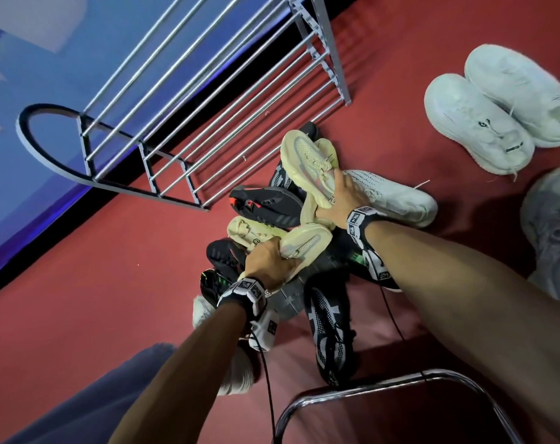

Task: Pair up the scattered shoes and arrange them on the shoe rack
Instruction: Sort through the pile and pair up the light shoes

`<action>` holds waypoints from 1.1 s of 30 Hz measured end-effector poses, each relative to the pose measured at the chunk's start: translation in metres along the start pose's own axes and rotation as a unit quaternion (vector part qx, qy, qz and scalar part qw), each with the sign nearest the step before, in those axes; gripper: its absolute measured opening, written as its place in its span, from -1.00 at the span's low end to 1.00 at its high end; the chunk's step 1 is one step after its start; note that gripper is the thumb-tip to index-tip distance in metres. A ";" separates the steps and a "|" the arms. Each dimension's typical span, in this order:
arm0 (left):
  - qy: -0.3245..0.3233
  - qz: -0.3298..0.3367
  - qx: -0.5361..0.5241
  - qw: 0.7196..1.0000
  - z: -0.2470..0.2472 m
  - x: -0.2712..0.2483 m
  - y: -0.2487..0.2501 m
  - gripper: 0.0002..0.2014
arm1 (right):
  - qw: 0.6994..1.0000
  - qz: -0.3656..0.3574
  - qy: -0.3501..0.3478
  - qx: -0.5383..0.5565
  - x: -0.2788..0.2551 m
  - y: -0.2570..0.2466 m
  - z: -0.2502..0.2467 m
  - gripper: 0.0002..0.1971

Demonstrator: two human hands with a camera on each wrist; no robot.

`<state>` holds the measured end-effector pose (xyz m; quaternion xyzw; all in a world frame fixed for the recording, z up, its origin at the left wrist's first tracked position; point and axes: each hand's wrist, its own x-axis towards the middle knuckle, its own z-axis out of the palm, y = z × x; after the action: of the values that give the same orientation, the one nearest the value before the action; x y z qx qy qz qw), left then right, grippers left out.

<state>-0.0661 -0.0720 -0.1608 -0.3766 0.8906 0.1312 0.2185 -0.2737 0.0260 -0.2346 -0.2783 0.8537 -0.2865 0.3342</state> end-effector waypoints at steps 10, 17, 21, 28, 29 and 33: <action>-0.124 0.097 -0.055 0.986 -0.098 0.043 0.025 -0.60 | 0.968 0.046 0.080 0.233 0.028 -0.023 -0.052 -0.13; -0.085 0.041 -0.321 0.942 -0.167 0.084 0.068 -0.82 | 0.914 0.091 0.211 0.335 0.038 -0.041 -0.106 -0.02; -0.038 -0.066 -0.410 0.909 -0.121 0.103 0.090 -0.68 | 0.895 0.100 0.321 0.294 0.026 -0.041 -0.120 0.02; -0.058 -0.102 -0.371 0.921 -0.019 0.095 0.119 -0.61 | 0.921 0.115 0.130 0.349 0.010 -0.034 -0.080 -0.04; -0.056 -0.101 -0.358 0.927 -0.018 0.094 0.118 -0.64 | 0.925 0.115 0.091 0.350 0.010 -0.033 -0.067 -0.05; -0.087 -0.113 -0.381 0.913 -0.029 0.090 0.092 -0.58 | 0.949 0.083 -0.007 0.304 0.011 -0.036 -0.031 0.08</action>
<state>-0.1974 -0.0767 -0.1730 -0.5169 0.7017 0.4673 0.1482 -0.2930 0.0034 -0.1964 -0.0934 0.7439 -0.5019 0.4313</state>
